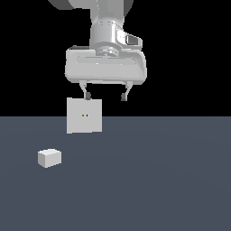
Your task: Plug the charger into the wall socket.
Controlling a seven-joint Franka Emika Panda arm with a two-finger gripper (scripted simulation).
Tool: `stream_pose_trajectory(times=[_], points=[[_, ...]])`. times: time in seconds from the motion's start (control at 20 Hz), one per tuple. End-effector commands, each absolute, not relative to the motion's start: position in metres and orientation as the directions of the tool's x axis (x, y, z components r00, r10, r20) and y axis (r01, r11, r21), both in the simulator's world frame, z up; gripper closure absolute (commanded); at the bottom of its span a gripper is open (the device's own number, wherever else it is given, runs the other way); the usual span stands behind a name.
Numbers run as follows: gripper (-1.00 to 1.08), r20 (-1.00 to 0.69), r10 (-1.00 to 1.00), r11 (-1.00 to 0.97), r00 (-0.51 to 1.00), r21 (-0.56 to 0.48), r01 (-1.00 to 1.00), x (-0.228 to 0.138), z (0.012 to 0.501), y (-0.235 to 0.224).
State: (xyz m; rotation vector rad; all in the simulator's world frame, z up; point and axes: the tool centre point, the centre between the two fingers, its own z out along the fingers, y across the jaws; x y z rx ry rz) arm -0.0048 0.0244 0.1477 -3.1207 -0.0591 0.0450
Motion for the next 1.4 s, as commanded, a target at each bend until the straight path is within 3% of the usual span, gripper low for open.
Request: stream_pose_trajectory(times=[0.0,0.55,1.35], points=[[-0.92,-0.028,0.038,-0.999,0.999,-0.021,0.038,-0.005,0.148,0.024],[-0.92,0.014,0.127,-0.991,0.992,-0.034,0.127,-0.007,0.139,0.037],[-0.92,0.193,0.459,-0.878,0.867,-0.051,0.476,-0.024,0.104,0.088]])
